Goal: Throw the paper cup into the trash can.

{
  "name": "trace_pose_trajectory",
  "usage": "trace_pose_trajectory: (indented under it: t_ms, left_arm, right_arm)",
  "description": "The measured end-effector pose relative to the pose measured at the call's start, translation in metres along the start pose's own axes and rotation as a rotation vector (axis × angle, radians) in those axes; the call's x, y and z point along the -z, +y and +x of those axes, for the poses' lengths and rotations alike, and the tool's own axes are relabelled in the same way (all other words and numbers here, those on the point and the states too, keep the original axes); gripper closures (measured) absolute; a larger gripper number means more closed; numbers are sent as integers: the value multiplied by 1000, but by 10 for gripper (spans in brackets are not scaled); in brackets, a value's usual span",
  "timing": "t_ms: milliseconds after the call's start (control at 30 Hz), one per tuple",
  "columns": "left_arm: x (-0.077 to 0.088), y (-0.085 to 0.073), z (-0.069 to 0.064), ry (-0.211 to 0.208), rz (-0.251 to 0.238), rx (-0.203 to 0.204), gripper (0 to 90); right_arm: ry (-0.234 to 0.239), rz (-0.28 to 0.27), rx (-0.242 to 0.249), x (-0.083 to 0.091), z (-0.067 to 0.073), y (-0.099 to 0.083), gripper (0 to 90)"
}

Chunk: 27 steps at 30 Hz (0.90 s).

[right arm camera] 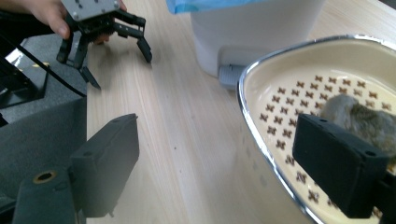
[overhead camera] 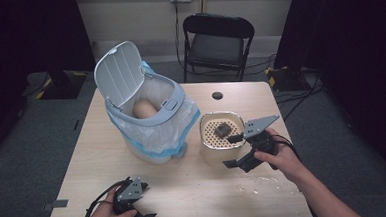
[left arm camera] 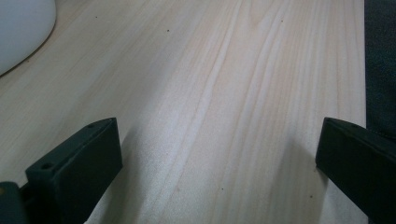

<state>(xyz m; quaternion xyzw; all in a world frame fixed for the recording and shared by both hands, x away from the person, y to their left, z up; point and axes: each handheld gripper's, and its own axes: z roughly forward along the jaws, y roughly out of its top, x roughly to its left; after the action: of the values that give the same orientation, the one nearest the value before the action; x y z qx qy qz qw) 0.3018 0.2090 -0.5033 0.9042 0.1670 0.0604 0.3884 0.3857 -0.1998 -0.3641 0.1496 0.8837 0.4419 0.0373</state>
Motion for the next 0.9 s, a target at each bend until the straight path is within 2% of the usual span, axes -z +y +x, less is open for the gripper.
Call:
trace_pose_trajectory:
  t_ms: [367,833,900]
  left_arm:
    - [0,0,0,0,5,-6,0]
    - [0,0,0,1,6,-6,0]
    - [0,0,0,1,5,-5,0]
  right_arm:
    - [-13,-2,-20,16,2,-19,144]
    - [-53,0,-58,38,1,-49,145]
    - [-62,11,-52,39,1,-53,145]
